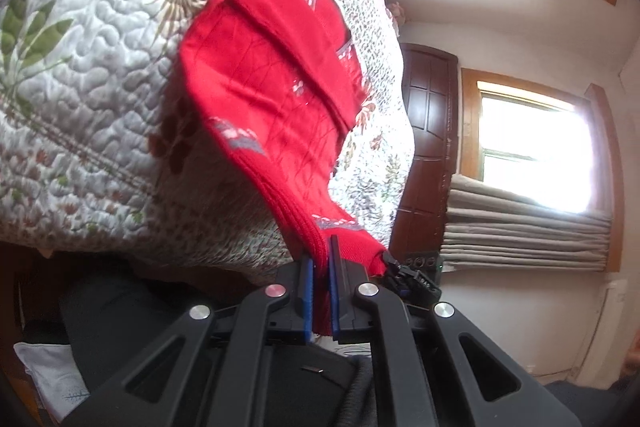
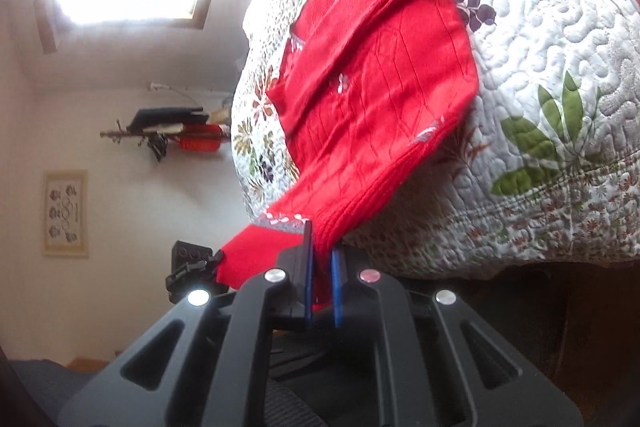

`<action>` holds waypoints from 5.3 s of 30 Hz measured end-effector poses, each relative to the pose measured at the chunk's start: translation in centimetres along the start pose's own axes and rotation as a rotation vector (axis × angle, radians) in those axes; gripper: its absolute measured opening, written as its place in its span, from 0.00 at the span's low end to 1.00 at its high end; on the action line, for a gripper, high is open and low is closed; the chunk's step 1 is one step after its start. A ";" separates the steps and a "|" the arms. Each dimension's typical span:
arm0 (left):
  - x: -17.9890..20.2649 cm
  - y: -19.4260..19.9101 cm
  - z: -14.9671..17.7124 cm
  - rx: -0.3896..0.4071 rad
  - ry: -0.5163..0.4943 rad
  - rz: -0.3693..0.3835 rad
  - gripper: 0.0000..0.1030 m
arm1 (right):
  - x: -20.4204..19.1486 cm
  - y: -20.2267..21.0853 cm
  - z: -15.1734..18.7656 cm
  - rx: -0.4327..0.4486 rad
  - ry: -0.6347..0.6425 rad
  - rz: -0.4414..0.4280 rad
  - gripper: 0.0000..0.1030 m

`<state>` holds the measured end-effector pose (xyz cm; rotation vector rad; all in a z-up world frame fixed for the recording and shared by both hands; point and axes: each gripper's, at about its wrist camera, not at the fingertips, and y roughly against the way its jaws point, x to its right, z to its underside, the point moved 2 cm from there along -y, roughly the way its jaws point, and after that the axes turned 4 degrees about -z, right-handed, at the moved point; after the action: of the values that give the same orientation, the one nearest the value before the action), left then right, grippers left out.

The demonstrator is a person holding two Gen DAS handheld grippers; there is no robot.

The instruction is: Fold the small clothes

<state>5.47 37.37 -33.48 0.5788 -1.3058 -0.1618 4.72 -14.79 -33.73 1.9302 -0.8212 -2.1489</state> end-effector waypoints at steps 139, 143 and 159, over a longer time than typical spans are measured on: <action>8.9 -10.9 -35.4 0.106 -0.446 -0.499 0.02 | -5.4 -11.6 -36.4 0.013 0.456 0.505 0.03; 8.5 -11.3 -36.4 0.095 -0.441 -0.508 0.03 | -5.2 -11.8 -37.3 0.015 0.450 0.509 0.03; 4.9 -14.7 -40.5 0.015 -0.404 -0.559 0.03 | -2.2 -14.7 -40.4 -0.029 0.424 0.555 0.03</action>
<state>47.85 35.39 -42.29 0.9497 -1.5037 -0.7616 47.28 -13.55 -39.98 1.7707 -1.0648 -1.3705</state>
